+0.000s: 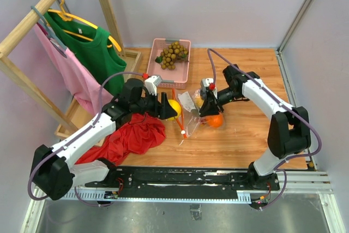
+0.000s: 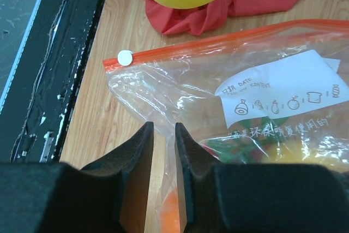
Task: Open the zip-top bag and remove the fake food
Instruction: Pick up the fake fruit from the zipper food storage bag, then place the fake fruit in the bin.
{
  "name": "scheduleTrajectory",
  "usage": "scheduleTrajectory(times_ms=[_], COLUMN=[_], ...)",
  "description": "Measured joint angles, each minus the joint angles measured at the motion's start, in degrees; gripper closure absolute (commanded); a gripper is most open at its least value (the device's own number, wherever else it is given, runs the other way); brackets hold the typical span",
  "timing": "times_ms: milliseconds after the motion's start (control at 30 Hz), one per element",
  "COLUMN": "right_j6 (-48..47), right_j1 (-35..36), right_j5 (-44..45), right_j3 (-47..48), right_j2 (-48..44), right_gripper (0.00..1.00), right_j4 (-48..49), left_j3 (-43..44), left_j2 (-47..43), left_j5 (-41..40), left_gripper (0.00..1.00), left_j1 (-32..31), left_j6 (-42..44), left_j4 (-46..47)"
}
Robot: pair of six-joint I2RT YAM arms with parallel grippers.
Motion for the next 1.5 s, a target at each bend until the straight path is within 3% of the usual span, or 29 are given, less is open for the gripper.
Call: scheduleTrajectory(times_ms=[333,900,1500], right_j6=[4.0,35.9,41.0], right_j1=[-0.5,-3.5,-4.5], right_j5=[-2.2,8.1,10.8], right_j3=[4.7,4.9,4.5], right_j2=[-2.1,-6.1,-6.2], right_gripper=[0.76,0.76,0.76], right_j4=[0.7,21.3,24.3], left_j3=[6.5,19.4,36.6], left_j2=[1.3,18.4,38.0], left_j5=[-7.0,-22.0,-34.7], left_gripper=[0.93,0.93,0.98], left_j1=[0.0,0.0,0.0], left_j6=[-1.5,3.1,8.0], left_j4=[3.7,9.2,4.0])
